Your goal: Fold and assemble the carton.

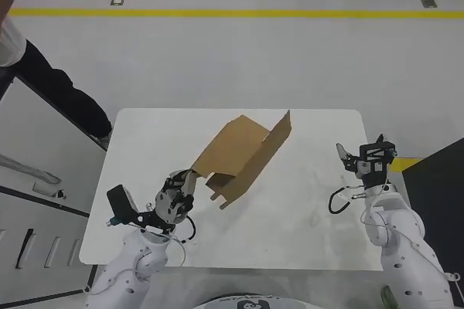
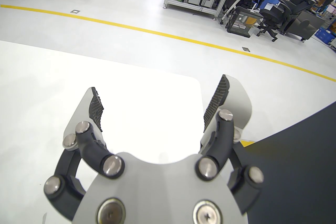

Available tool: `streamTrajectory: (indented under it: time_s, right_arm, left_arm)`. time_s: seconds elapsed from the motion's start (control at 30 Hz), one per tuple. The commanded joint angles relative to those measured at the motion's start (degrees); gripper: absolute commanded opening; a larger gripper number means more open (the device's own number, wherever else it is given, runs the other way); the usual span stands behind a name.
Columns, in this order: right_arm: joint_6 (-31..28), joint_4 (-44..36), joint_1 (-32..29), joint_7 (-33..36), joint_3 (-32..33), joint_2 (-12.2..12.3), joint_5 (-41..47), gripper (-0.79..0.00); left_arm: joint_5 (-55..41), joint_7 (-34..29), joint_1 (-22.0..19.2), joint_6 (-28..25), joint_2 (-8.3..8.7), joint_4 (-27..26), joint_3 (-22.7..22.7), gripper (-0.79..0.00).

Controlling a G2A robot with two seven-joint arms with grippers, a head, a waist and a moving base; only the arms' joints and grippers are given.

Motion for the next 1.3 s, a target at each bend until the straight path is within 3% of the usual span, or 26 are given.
streamTrajectory:
  time_s: [0.0,0.13,0.37,0.53,0.9,1.0,1.27]
  right_arm:
    - [0.00,0.00,0.00,0.00,0.00,0.00,0.00,0.000]
    - [0.00,0.00,0.00,0.00,0.00,0.00,0.00,0.000]
    - [0.00,0.00,0.00,0.00,0.00,0.00,0.00,0.000]
    - [0.00,0.00,0.00,0.00,0.00,0.00,0.00,0.000]
    - [-0.31,-0.05,0.04,0.04,-0.06,0.00,0.18,0.000]
    - [-7.27,-0.60,1.04,3.51,1.43,0.20,6.57,0.000]
    - [-23.89,-2.00,4.19,21.04,7.94,1.45,24.89,0.000]
  left_arm:
    - [0.05,-0.77,-0.23,0.30,0.00,-0.14,0.05,-0.785]
    - [3.09,-0.22,-1.58,-3.93,0.33,0.12,-0.12,-0.785]
    - [11.82,6.80,-4.52,-10.15,1.00,3.68,-0.27,-0.785]
    - [17.13,9.51,-6.22,-8.74,1.23,6.35,0.31,-0.785]
    - [18.52,8.92,-7.32,-9.40,1.37,5.35,0.84,-0.785]
    - [23.63,11.27,-8.94,-9.41,1.81,6.01,0.60,-0.785]
    - [34.76,17.67,-12.52,-5.10,2.73,9.83,1.68,-0.785]
